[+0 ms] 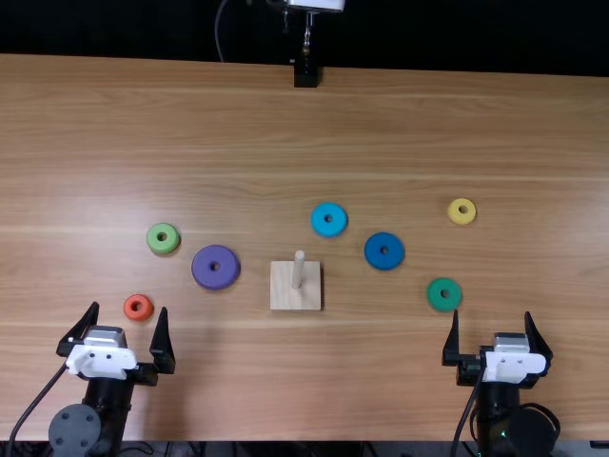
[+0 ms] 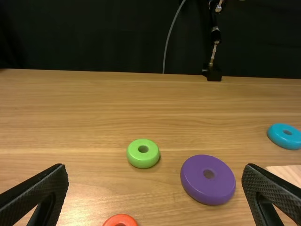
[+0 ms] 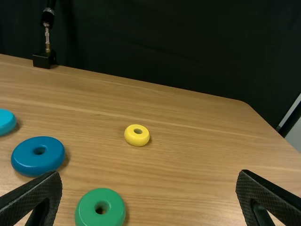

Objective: Build the Hanoi tower: stack the rings onto the peg from bottom to top in this color order: purple, dark blue, light blue, dark green, light green, yellow, orange.

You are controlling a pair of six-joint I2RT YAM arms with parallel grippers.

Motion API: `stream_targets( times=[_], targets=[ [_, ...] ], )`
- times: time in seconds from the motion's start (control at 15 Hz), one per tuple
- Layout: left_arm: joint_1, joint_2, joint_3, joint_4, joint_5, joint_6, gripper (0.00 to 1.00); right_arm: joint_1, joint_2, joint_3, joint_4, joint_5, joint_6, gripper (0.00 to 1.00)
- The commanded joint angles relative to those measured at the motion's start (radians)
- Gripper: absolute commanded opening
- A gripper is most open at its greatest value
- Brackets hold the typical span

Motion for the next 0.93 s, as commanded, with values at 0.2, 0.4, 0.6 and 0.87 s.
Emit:
stream_targets(
  times=[0.2,0.4,0.6,0.87],
  targets=[
    [0.011,-0.012,-0.036,-0.007,0.005,0.009,1.0,-0.01,-0.012,-0.018,-0.008,0.011,-0.003,1.0],
    [0.004,-0.012,0.085,-0.005,0.005,0.011,1.0,-0.01,-0.012,-0.017,-0.008,0.011,-0.003,1.0],
    [0.008,0.171,0.295,-0.037,0.027,0.009,1.0,-0.01,-0.012,-0.017,-0.008,0.011,-0.003,1.0],
    [0.007,0.464,0.542,-0.16,0.091,0.011,1.0,-0.01,-0.012,-0.017,-0.008,0.011,-0.003,1.0]
  ],
)
